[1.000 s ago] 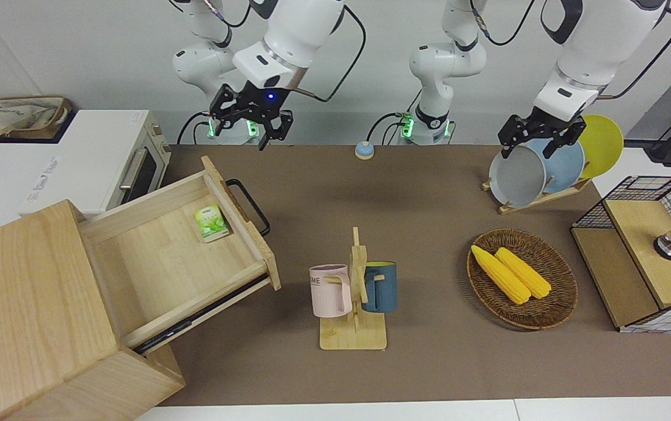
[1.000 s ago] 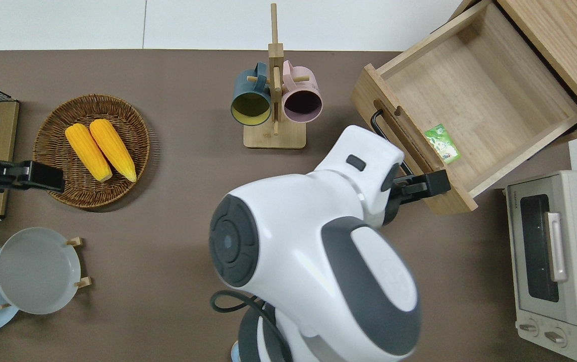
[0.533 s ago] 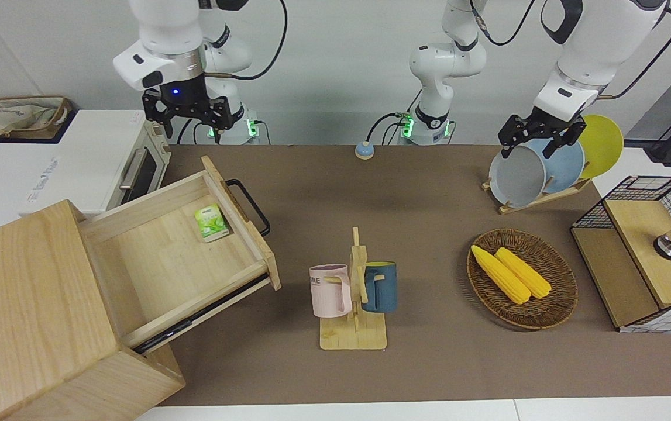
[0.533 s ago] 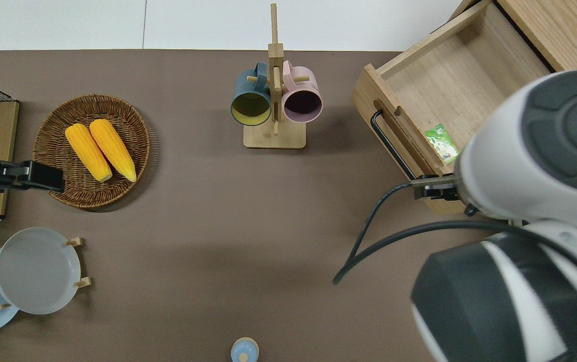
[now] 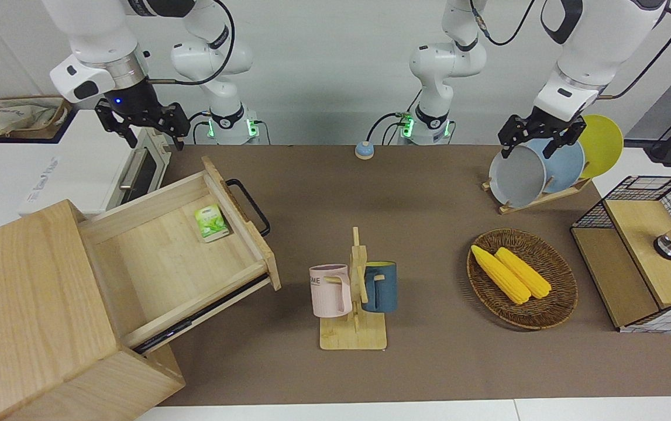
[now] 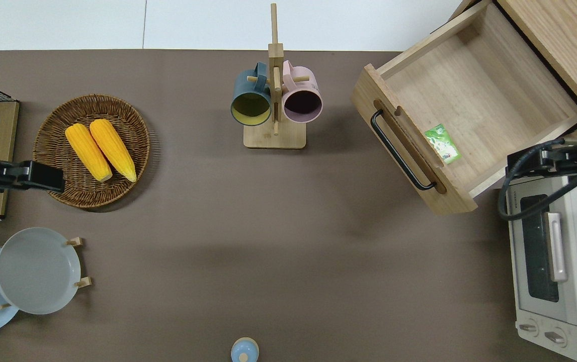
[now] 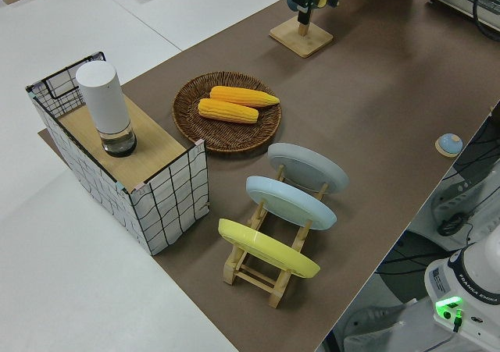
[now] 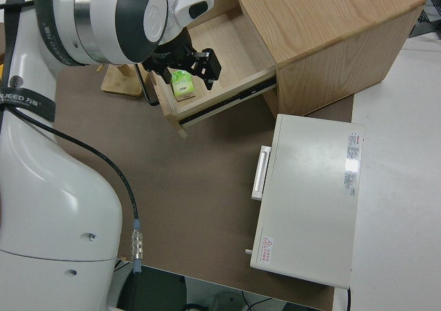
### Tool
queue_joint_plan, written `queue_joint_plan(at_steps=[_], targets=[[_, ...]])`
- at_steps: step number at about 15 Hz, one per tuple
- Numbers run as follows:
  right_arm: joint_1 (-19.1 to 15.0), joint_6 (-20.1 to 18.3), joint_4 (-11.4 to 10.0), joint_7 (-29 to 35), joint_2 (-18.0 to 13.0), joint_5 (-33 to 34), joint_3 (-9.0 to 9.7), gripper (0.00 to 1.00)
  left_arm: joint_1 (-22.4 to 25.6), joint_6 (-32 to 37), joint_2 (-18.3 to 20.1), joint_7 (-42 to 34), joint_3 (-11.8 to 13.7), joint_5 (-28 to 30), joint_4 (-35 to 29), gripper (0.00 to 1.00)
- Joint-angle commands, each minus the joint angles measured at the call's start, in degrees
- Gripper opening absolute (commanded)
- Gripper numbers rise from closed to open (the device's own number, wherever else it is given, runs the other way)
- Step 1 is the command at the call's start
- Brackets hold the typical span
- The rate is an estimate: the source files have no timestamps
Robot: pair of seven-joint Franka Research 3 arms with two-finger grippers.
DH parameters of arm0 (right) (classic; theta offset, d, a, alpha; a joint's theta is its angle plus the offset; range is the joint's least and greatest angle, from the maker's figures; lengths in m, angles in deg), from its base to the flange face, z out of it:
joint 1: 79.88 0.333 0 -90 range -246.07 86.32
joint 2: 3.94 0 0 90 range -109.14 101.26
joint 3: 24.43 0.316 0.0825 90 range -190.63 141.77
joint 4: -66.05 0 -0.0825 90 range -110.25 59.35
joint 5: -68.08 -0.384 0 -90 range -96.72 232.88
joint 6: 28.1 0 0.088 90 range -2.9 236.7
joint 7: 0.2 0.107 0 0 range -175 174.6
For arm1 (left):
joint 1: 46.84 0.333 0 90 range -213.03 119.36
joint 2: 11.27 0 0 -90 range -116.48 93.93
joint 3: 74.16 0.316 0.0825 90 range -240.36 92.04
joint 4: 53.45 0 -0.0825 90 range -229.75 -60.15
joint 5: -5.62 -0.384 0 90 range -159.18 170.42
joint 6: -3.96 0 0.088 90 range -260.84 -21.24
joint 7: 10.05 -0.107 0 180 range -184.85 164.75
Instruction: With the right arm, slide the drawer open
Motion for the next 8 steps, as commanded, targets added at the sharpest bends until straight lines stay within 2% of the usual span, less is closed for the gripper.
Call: queue_joint_plan(at_steps=[1,8], targets=[[-1.71,2.67,-1.60,-2.78,0.27,-1.65,1.02,0.987,0.31,1.13,-0.65,-0.56,-0.40,-0.98,1.40,0.99],[-1.36,3.02,-1.51,-2.52,1.59,-1.65,1.02,0.987,0.31,1.13,-0.65,-0.56,-0.40,-0.98,1.49,0.99]])
